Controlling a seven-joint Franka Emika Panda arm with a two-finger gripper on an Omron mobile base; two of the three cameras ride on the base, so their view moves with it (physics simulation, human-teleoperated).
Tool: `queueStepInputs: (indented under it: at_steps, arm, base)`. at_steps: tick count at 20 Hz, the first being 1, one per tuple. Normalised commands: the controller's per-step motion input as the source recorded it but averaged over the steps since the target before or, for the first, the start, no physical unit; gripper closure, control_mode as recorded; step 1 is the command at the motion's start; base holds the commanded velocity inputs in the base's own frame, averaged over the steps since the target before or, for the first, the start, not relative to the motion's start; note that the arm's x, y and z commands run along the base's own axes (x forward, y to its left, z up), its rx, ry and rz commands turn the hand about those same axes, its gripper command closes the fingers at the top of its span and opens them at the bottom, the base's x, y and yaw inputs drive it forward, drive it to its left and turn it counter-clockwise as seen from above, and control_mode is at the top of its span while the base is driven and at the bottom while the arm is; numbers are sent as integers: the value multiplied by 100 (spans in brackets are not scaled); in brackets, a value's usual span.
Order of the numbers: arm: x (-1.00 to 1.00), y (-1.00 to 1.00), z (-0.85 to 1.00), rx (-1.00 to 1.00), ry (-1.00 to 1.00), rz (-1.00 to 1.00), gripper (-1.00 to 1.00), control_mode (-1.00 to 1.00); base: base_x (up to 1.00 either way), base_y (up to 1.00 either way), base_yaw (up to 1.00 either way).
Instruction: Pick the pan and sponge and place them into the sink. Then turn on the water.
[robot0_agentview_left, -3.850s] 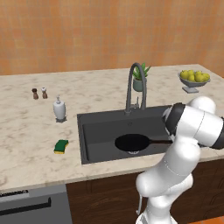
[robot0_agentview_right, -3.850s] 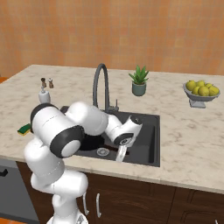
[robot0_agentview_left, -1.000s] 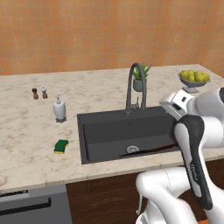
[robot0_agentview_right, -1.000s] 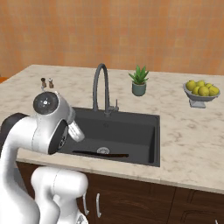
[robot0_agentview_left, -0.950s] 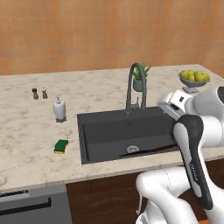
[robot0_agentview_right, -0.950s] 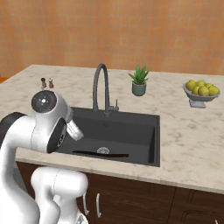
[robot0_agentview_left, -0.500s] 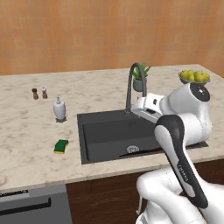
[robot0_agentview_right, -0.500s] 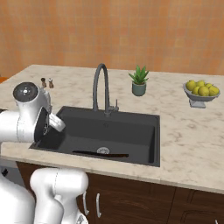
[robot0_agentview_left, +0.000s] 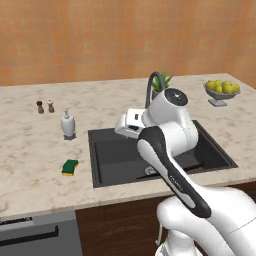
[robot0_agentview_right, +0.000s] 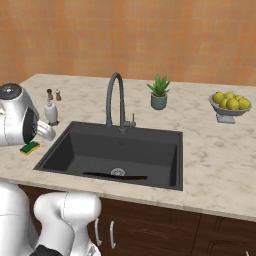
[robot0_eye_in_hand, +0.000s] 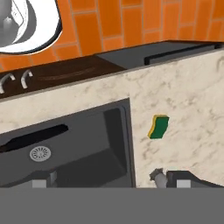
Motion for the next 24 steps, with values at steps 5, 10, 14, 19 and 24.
queueStepInputs:
  at_steps: [5,10,14,19,24]
  arm:
    - [33,63,-36,-5,9,0,-100,-100]
    - [34,61,-30,-4,11,0,-100,-100]
    - [32,58,-35,-4,8,0,-100,-100]
    - [28,60,-44,-6,10,0,-100,-100]
    - [26,62,-44,-8,9,0,-100,-100]
  base:
    - [0,0,0]
    - [0,0,0]
    - [0,0,0]
    - [0,0,0]
    - [0,0,0]
